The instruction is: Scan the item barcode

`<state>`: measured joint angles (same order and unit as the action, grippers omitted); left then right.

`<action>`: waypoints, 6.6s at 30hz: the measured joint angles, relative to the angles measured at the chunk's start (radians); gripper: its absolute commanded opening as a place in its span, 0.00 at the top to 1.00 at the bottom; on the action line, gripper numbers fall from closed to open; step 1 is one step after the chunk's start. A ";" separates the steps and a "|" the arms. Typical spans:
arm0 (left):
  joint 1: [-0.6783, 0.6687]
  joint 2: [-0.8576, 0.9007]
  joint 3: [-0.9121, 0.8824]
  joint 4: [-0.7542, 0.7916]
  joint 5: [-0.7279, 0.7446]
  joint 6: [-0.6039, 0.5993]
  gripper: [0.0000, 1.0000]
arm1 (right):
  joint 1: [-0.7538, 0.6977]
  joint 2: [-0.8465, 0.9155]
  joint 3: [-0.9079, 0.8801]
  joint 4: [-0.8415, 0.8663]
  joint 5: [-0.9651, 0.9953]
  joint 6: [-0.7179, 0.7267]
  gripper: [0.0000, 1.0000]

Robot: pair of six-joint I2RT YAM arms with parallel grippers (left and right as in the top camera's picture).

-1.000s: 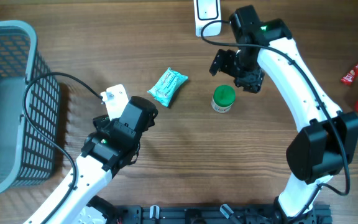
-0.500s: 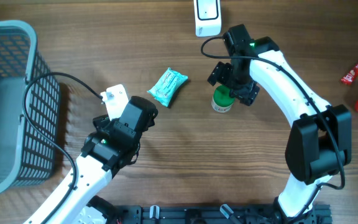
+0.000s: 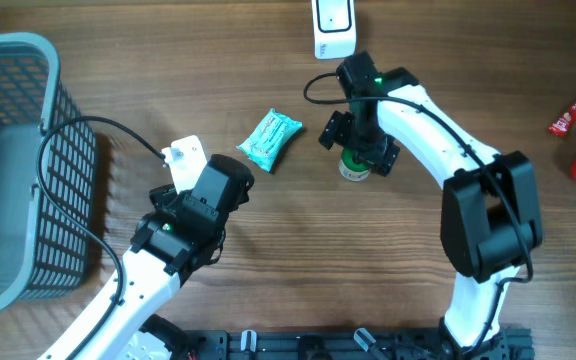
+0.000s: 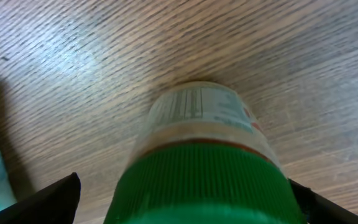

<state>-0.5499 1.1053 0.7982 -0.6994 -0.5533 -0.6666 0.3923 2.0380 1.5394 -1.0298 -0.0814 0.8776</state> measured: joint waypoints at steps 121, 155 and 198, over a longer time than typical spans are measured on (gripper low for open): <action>0.000 0.000 0.000 0.000 0.000 0.000 0.00 | -0.863 -0.256 0.114 0.415 0.293 -0.515 0.35; 0.000 0.000 0.000 0.000 0.000 0.000 0.00 | -1.056 -0.280 0.277 0.057 -0.099 -0.383 0.00; 0.000 0.000 0.000 0.000 0.000 0.000 0.00 | 0.166 0.163 0.025 0.595 -0.211 -0.131 0.71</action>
<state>-0.5499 1.1053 0.7982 -0.6994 -0.5537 -0.6666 0.5587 2.2013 1.5646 -0.4343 -0.2920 0.7464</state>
